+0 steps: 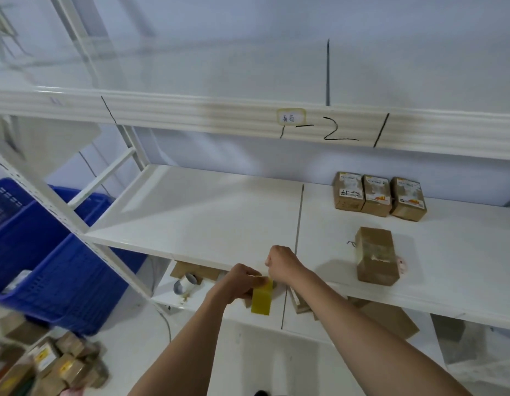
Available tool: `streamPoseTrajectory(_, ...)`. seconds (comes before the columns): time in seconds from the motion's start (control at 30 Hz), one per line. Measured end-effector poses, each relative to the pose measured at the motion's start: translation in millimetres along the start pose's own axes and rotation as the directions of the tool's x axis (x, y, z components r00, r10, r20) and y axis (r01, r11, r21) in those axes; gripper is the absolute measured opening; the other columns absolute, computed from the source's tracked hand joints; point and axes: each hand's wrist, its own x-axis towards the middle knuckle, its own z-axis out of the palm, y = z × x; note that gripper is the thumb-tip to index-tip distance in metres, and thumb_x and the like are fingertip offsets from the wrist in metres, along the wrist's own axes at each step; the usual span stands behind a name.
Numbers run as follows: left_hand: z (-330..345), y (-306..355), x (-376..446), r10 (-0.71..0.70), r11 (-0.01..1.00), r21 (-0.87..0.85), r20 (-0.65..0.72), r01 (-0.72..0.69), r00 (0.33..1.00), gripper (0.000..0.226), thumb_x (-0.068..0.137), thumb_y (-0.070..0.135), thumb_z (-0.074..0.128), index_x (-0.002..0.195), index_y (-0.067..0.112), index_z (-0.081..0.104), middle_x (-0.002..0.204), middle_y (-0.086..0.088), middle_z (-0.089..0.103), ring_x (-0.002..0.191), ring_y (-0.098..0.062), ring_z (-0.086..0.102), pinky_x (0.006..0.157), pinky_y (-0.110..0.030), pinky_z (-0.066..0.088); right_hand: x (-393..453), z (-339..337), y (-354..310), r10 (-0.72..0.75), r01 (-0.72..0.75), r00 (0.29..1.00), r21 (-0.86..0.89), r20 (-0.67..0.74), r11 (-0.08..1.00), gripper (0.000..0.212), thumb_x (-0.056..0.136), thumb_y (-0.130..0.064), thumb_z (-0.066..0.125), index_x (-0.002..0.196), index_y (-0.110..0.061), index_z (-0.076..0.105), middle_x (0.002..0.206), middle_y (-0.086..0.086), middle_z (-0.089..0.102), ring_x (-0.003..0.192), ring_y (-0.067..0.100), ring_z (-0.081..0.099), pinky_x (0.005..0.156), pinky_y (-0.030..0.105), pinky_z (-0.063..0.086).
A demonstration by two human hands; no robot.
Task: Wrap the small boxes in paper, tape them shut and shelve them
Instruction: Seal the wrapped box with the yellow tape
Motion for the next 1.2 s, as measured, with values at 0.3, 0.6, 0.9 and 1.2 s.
streamPoseTrajectory(0.3, -23, -25, 11, 0.008, 0.968, -0.249, 0.158, 0.032, 0.987, 0.049, 0.093, 0.042, 0.066, 0.123, 0.003, 0.064, 0.118, -0.021, 0.069, 0.107, -0.039, 0.068, 0.096, -0.051, 0.055, 44, 10, -11, 0.054, -0.055, 0.998, 0.061, 0.01, 0.997, 0.015, 0.096, -0.008, 0.058, 0.103, 0.001, 0.068, 0.11, 0.016, 0.07, 0.102, 0.029, 0.067, 0.091, 0.041, 0.057)
streamPoseTrajectory(0.6, -37, -32, 28, -0.079, 0.983, -0.139, 0.271, 0.12, 0.959, 0.04, 0.094, 0.036, 0.068, 0.116, 0.003, 0.069, 0.098, -0.011, 0.072, 0.086, -0.024, 0.069, 0.08, -0.036, 0.059, 61, 25, -4, 0.09, -0.092, 0.996, 0.064, 0.026, 0.994, 0.02, 0.093, -0.001, 0.053, 0.107, 0.002, 0.068, 0.112, 0.016, 0.069, 0.102, 0.029, 0.067, 0.092, 0.04, 0.057)
streamPoseTrajectory(0.9, -31, -30, 46, -0.163, 0.986, 0.048, 0.152, 0.157, 0.975, 0.03, 0.096, 0.028, 0.06, 0.112, 0.005, 0.07, 0.091, -0.008, 0.065, 0.078, -0.022, 0.061, 0.069, -0.031, 0.057, 65, 34, -1, 0.118, -0.112, 0.992, 0.111, -0.047, 0.987, 0.015, 0.094, 0.001, 0.058, 0.105, 0.004, 0.068, 0.109, 0.016, 0.069, 0.103, 0.029, 0.067, 0.091, 0.037, 0.057)
streamPoseTrajectory(1.2, -18, -32, 51, -0.12, 0.989, 0.091, -0.003, 0.12, 0.993, 0.017, 0.098, 0.024, 0.055, 0.086, 0.015, 0.063, 0.082, -0.005, 0.061, 0.072, -0.02, 0.061, 0.062, -0.025, 0.054, 67, 36, 10, 0.153, -0.124, 0.983, 0.242, -0.103, 0.962, 0.014, 0.091, -0.001, 0.063, 0.092, 0.001, 0.076, 0.1, 0.012, 0.075, 0.096, 0.024, 0.071, 0.083, 0.027, 0.055)
